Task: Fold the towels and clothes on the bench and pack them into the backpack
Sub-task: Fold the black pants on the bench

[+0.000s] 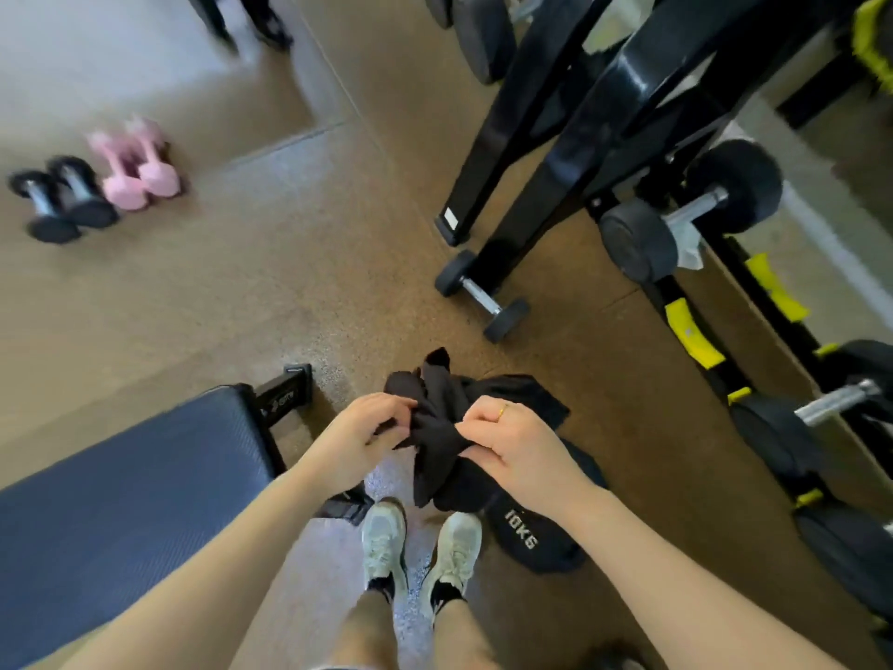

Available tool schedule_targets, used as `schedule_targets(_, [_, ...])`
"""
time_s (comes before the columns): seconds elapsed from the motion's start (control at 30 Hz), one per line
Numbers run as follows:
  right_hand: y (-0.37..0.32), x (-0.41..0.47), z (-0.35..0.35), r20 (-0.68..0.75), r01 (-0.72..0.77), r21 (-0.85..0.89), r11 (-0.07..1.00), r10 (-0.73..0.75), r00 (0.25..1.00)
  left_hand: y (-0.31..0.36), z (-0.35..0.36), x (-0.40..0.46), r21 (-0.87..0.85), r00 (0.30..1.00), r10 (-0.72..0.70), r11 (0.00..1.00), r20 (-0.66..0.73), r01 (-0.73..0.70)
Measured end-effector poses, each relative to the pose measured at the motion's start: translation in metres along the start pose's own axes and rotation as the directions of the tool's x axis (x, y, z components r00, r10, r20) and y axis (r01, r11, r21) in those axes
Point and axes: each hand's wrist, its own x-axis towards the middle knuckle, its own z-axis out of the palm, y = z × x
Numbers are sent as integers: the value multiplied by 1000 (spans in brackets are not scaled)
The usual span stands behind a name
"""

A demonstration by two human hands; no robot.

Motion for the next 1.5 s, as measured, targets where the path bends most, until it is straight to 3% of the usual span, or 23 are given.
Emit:
schedule_targets(0.1, [-42,-4,-38,43,122,-39,992,-120,992,38,-28,-39,-13,994,28,999,-104,-29])
schedule_targets(0.2, [-84,-7,-60,113,251,-56,966,-244,963,77,-59,-72,-29,993,82,996,-90,-85])
schedule_targets(0.27, [-104,-6,-65,72,262,-64,963,-258,964,94,-75,-91,21,994,77,997,-74,-76])
schedule_targets(0.4, [-130,2,-68,-185,11,87,996,6,983,105,-104,-130,-162,974,-137,981,-182,108])
schedule_targets(0.5, [-146,15,-70,-413,-161,150,976,209,886,108,-121,-160,-239,945,-270,945,-186,223])
schedule_targets(0.57, [-164,27,-76,-515,-196,167,966,255,818,113,-130,-178,-363,912,-332,902,-242,232])
schedule_targets(0.77, [-264,5,-1,-330,20,256,967,68,941,112,-157,-212,-495,761,-469,839,-448,225])
schedule_targets(0.87, [-296,-22,61,-188,-23,309,951,84,979,101,-169,-234,-631,698,-532,762,-480,147])
schedule_targets(0.97, [-325,-27,108,-44,-124,369,921,151,988,90,-178,-261,-735,677,-585,671,-447,95])
schedule_targets(1.1, [-357,-10,142,-175,-146,314,938,209,962,77,-188,-295,-791,678,-594,611,-432,31])
schedule_targets(1.2, [-366,-1,144,-261,-148,360,921,252,932,64,-204,-316,-786,610,-627,618,-483,13])
schedule_targets(1.27, [-371,3,137,-243,-167,419,893,287,926,47,-215,-327,-750,572,-622,661,-535,17])
schedule_targets(1.33, [-381,9,128,-182,-208,525,825,347,920,34,-219,-340,-730,599,-603,682,-528,44])
schedule_targets(1.5, [-413,28,105,8,-308,756,578,462,887,20,-183,-373,-678,851,-375,735,-368,31])
